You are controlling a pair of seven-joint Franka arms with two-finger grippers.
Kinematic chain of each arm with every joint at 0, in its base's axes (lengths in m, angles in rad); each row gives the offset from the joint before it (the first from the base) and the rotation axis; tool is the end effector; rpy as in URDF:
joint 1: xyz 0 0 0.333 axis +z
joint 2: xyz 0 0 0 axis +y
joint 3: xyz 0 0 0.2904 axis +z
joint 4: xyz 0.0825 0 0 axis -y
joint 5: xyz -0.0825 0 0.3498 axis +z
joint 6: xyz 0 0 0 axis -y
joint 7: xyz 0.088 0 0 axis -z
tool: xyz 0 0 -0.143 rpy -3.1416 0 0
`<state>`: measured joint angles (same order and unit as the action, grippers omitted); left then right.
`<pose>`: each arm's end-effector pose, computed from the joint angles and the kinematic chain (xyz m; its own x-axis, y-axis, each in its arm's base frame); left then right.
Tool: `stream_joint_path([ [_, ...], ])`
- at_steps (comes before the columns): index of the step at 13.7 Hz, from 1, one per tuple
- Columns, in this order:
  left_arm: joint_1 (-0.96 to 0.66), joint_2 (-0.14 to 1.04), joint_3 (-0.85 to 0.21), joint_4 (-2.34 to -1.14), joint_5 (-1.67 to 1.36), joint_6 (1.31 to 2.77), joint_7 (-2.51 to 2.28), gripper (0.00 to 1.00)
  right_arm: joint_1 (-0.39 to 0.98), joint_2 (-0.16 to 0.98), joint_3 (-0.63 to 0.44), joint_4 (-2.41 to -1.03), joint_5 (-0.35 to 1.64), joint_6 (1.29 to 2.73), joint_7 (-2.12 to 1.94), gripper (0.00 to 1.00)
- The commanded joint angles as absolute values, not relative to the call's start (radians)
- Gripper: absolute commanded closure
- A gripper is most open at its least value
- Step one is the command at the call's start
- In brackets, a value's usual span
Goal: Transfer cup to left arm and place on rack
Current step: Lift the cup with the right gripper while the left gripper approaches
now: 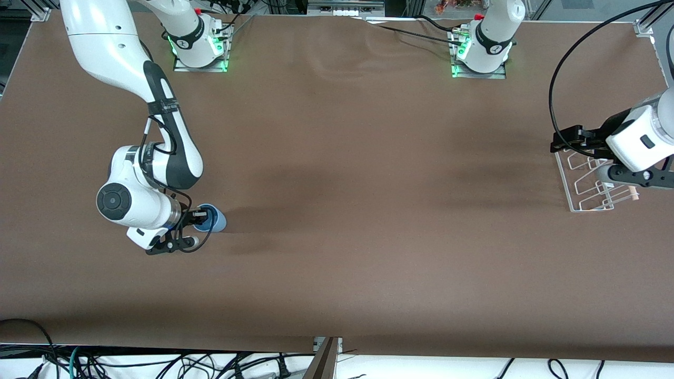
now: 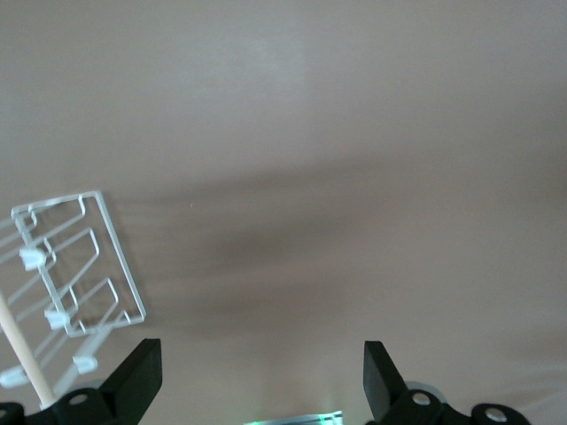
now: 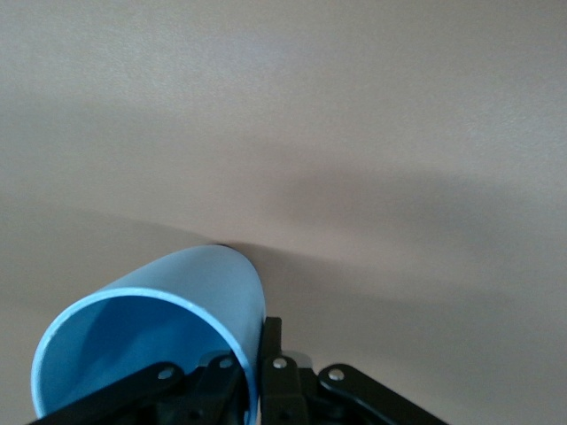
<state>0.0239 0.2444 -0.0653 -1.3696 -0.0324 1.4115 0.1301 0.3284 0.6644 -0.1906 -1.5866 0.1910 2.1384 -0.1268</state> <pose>0.5602 -0.0244 0.5048 0.9654 -0.1760 -0.1925 -0.1647 -0.9836 0.0737 0.6312 0.1127 0.2088 0.9777 0.1878 -0.0936 0.1843 -0.9818 -0.0451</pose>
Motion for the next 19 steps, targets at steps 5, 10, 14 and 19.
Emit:
stream_joint_path([
  [5, 0.003, 0.288, -0.061, -1.39, -0.274, 1.505, 0.602, 0.0, 0.357, 0.653, -0.105, -1.378, 0.296, 1.855, 0.209, 1.0],
  [10, -0.014, 0.281, -0.063, -1.503, -0.388, 1.666, 1.028, 0.0, 0.373, 0.664, 0.073, -1.247, 0.518, 1.848, 0.653, 1.0],
  [14, -0.034, 0.275, -0.064, -1.603, -0.586, 1.802, 1.342, 0.0, 0.409, 0.675, 0.15, -1.2, 0.71, 1.951, 0.924, 1.0],
  [19, -0.044, 0.212, -0.164, -1.736, -0.67, 2.03, 1.502, 0.0, 0.472, 0.673, 0.167, -1.172, 0.906, 2.106, 1.103, 1.0],
])
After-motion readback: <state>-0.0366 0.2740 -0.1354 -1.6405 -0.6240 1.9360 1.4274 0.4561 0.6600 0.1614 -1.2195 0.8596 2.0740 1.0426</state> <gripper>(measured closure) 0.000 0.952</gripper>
